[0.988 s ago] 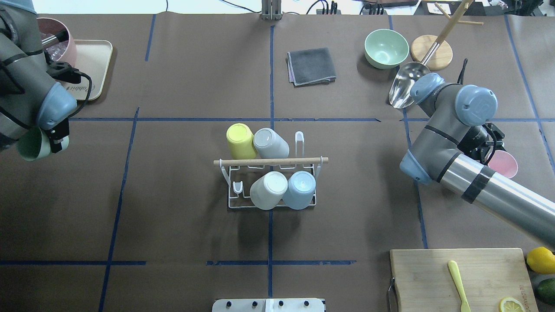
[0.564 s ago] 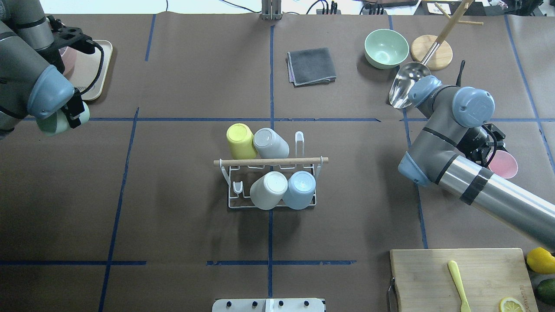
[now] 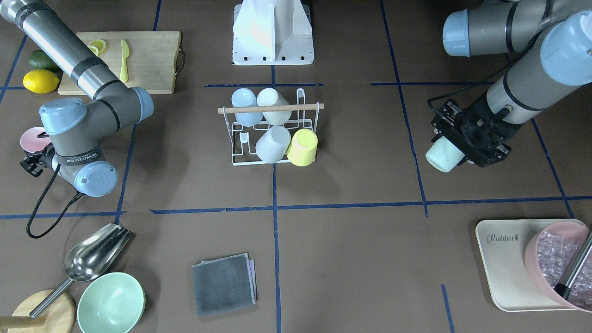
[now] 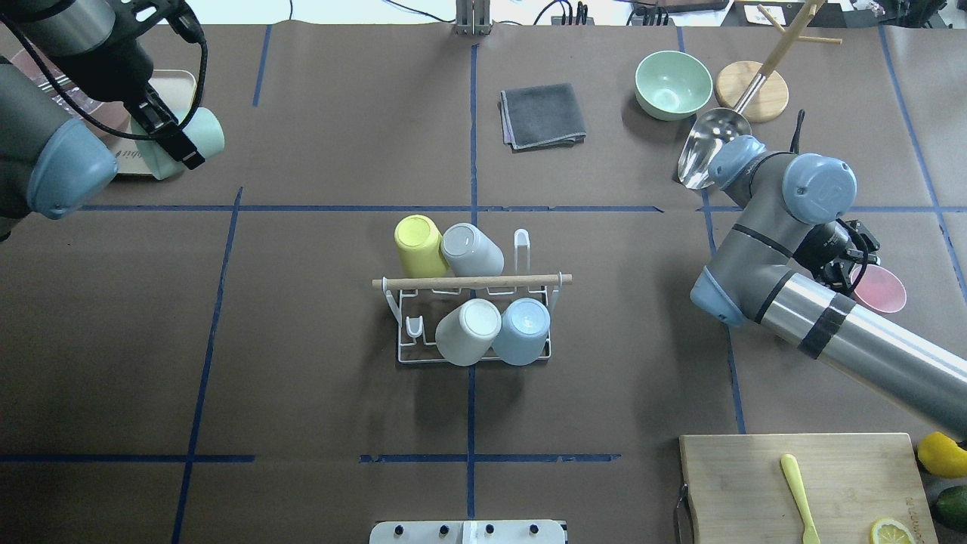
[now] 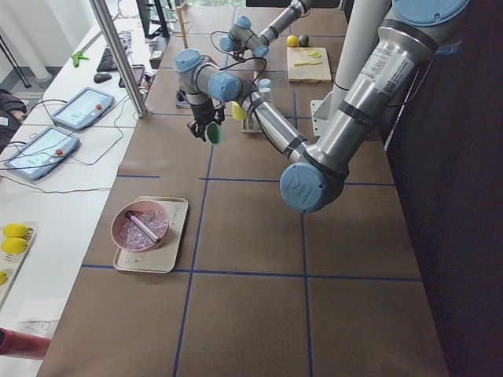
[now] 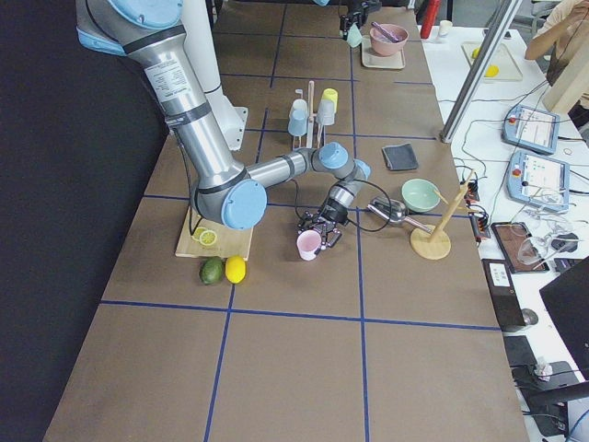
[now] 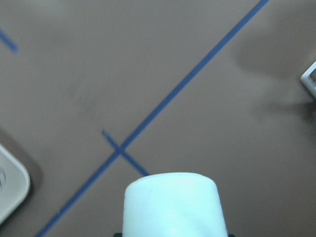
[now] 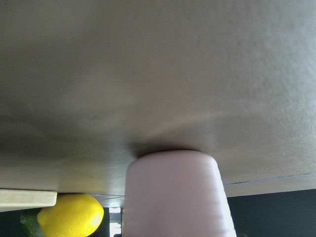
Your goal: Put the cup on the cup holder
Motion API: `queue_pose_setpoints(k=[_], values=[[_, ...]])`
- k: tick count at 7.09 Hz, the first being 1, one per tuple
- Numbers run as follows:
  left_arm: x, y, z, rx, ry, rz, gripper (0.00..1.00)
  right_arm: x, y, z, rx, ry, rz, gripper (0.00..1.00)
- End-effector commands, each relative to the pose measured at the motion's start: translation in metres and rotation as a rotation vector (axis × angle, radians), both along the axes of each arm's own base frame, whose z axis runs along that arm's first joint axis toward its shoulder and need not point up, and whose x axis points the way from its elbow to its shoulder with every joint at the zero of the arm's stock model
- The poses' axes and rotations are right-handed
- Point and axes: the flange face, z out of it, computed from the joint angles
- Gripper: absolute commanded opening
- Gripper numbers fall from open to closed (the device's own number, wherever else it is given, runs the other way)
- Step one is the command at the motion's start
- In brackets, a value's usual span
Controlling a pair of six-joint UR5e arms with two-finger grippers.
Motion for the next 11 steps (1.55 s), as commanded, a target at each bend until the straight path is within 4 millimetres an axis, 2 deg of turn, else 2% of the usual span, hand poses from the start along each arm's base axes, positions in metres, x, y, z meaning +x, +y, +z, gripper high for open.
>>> queue_pose_setpoints(k=[1, 2, 3, 4, 5, 6, 7, 8, 9, 10, 11], values=[[-0.009, 0.013, -0.029, 0.175, 0.163, -0.076, 0.05, 0.019, -0.015, -0.022, 0.01, -0.03, 0.052, 0.0], [-0.01, 0.016, -0.037, 0.244, 0.209, -0.073, 0.05, 0.024, -0.018, -0.059, 0.076, -0.103, 0.069, 0.0], [-0.012, 0.02, -0.047, 0.319, 0.256, -0.075, 0.05, 0.021, -0.014, -0.101, 0.14, -0.186, 0.075, 0.01], [-0.019, 0.031, -0.059, 0.419, 0.325, -0.08, 0.05, 0.013, -0.01, -0.141, 0.191, -0.347, 0.108, 0.01], [-0.03, 0.051, -0.066, 0.506, 0.408, -0.102, 0.05, 0.008, -0.016, -0.175, 0.292, -0.522, 0.123, 0.01], [-0.037, 0.067, -0.077, 0.584, 0.512, -0.194, 0.05, 0.007, -0.022, -0.201, 0.326, -0.708, 0.158, 0.01], [-0.036, 0.086, -0.077, 0.613, 0.615, -0.244, 0.05, 0.034, -0.028, -0.224, 0.357, -0.899, 0.207, 0.01], [-0.034, 0.102, -0.062, 0.636, 0.674, -0.269, 0.05, 0.069, -0.023, -0.25, 0.413, -1.069, 0.248, 0.01], [-0.03, 0.115, -0.049, 0.681, 0.729, -0.308, 0.06, 0.106, -0.029, -0.275, 0.45, -1.278, 0.277, 0.01], [-0.02, 0.13, -0.041, 0.698, 0.79, -0.346, 0.06, 0.128, -0.029, -0.31, 0.541, -1.41, 0.344, 0.01], [-0.006, 0.146, -0.037, 0.724, 0.856, -0.38, 0.05, 0.132, -0.015, -0.327, 0.592, -1.532, 0.444, 0.02]])
